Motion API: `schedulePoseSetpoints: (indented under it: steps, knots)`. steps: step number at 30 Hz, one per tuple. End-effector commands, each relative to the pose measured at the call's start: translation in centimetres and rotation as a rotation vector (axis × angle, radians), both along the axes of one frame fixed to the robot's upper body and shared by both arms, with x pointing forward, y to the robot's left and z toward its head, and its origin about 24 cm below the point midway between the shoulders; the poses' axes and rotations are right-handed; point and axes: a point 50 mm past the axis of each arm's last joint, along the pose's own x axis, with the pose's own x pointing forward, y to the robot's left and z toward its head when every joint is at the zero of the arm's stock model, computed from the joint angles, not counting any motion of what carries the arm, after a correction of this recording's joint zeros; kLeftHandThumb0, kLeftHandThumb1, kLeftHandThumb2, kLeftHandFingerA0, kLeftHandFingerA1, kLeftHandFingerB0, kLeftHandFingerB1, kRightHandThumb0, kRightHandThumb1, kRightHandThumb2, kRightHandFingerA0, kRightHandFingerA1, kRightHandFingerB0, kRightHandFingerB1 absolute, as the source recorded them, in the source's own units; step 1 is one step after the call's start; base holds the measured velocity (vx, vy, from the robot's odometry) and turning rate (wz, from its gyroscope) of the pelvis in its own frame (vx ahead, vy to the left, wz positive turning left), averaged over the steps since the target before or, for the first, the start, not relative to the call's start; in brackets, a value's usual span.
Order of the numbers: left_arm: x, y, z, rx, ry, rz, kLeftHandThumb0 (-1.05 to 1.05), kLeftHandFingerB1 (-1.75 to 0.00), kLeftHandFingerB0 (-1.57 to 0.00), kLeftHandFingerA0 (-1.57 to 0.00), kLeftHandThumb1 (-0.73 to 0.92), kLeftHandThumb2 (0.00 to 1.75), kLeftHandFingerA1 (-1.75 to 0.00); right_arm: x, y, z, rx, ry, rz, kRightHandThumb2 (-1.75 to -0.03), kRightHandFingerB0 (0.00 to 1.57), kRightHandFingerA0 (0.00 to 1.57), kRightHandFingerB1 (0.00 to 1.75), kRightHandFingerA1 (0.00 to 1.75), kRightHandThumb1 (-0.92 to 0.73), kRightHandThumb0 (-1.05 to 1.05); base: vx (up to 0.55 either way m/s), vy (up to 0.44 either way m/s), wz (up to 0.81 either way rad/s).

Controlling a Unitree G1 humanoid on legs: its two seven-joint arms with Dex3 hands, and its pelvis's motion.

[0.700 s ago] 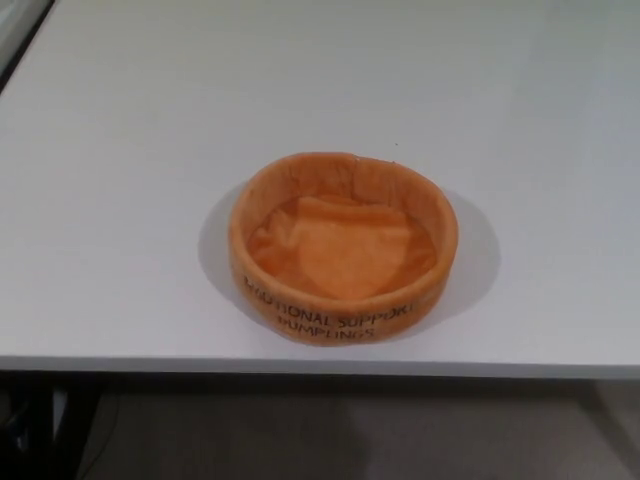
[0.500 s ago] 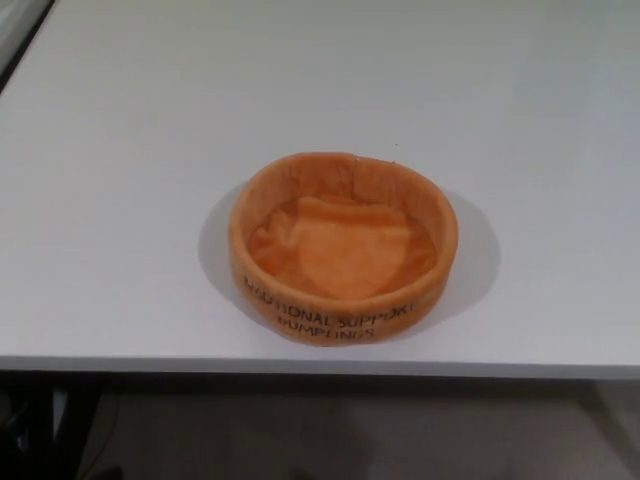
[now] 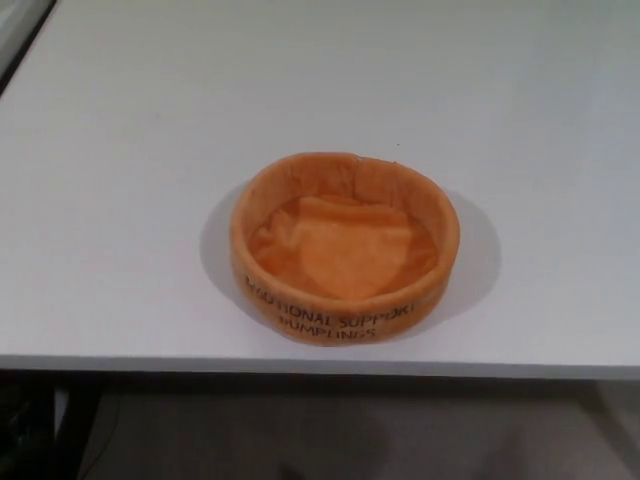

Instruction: A soft plate is kept in the center of the table close to the robot and the robot uses its left hand to pick up the plate, turns it upside down and places it back on the table

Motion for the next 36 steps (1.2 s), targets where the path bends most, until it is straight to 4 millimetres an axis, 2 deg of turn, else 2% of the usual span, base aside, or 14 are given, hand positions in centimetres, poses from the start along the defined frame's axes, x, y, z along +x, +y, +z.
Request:
schedulePoseSetpoints:
  steps: [1,5,9,11,15,16,21,23,29,33,35,36]
  knots:
    - [1.2,0.7,3.6,0.026,-0.182,0.032,-0.93,-0.28,-0.13,-0.23,0.91,0.76,-0.37,0.1,-0.1,0.2,0.007,-0.020,0.001,-0.67,0.30,0.40,0.30,0.39,-0.86,-0.75,0.00,0.000,0.00]
    - [3.1,0.1,7.2,0.118,-0.328,0.000,-0.95,-0.29,-0.14,-0.25,0.91,0.74,-0.41,0.1,-0.1,0.2,0.003,-0.024,0.007,-0.67,0.30,0.40,0.30,0.40,-0.87,-0.75,0.00,0.000,0.00]
    - [5.0,-0.9,9.7,0.193,-0.452,-0.032,-0.93,-0.31,-0.15,-0.26,0.91,0.72,-0.44,0.1,-0.1,0.1,0.002,-0.025,0.005,-0.67,0.30,0.40,0.30,0.39,-0.87,-0.76,0.00,0.000,0.00]
    - [5.2,-1.0,10.0,0.200,-0.467,-0.035,-0.93,-0.31,-0.15,-0.26,0.91,0.72,-0.44,0.1,-0.1,0.1,0.001,-0.025,0.005,-0.67,0.30,0.40,0.30,0.39,-0.87,-0.76,0.00,0.000,0.00]
    - [7.3,-2.1,11.9,0.285,-0.554,-0.071,-0.92,-0.33,-0.16,-0.24,0.92,0.70,-0.45,0.1,-0.1,0.0,0.009,-0.017,0.005,-0.67,0.29,0.39,0.30,0.39,-0.87,-0.76,0.00,0.000,0.00]
    - [8.5,-3.1,12.8,0.315,-0.585,-0.091,-0.94,-0.32,-0.19,-0.27,0.92,0.68,-0.44,0.1,0.0,0.1,-0.001,-0.022,0.007,-0.67,0.30,0.41,0.30,0.39,-0.87,-0.76,0.00,0.000,0.00]
    - [10.2,-4.8,14.1,0.339,-0.634,-0.114,-0.96,-0.30,-0.24,-0.31,0.88,0.67,-0.41,0.2,-0.1,0.3,0.005,-0.027,0.005,-0.67,0.30,0.40,0.30,0.40,-0.86,-0.75,0.00,0.000,0.00]
    - [11.6,-6.3,15.0,0.359,-0.665,-0.154,-0.97,-0.30,-0.26,-0.32,0.89,0.67,-0.42,0.3,-0.2,0.4,-0.005,-0.031,0.011,-0.67,0.30,0.40,0.30,0.39,-0.87,-0.76,0.00,0.000,0.00]
    - [13.7,-8.8,16.9,0.411,-0.719,-0.224,-0.97,-0.30,-0.24,-0.29,0.89,0.69,-0.42,0.4,-0.5,0.6,-0.017,-0.039,0.012,-0.67,0.30,0.40,0.30,0.39,-0.87,-0.76,0.00,0.000,0.00]
    - [16.0,-11.2,18.9,0.514,-0.754,-0.291,-0.91,-0.29,-0.23,-0.27,0.87,0.67,-0.41,0.4,0.0,0.4,0.007,-0.043,0.013,-0.67,0.31,0.41,0.31,0.40,-0.87,-0.75,0.00,0.000,0.00]
    - [16.5,-11.6,19.1,0.545,-0.760,-0.295,-0.91,-0.29,-0.23,-0.29,0.88,0.67,-0.41,0.4,0.0,0.4,0.007,-0.043,0.011,-0.67,0.31,0.41,0.30,0.40,-0.87,-0.76,0.00,0.000,0.00]
    - [17.4,-12.5,19.5,0.580,-0.762,-0.308,-0.90,-0.42,-0.17,-0.27,0.67,1.06,-0.52,0.5,-0.1,0.4,0.004,-0.043,0.012,-0.67,0.30,0.40,0.30,0.39,-0.87,-0.76,0.00,0.000,0.00]
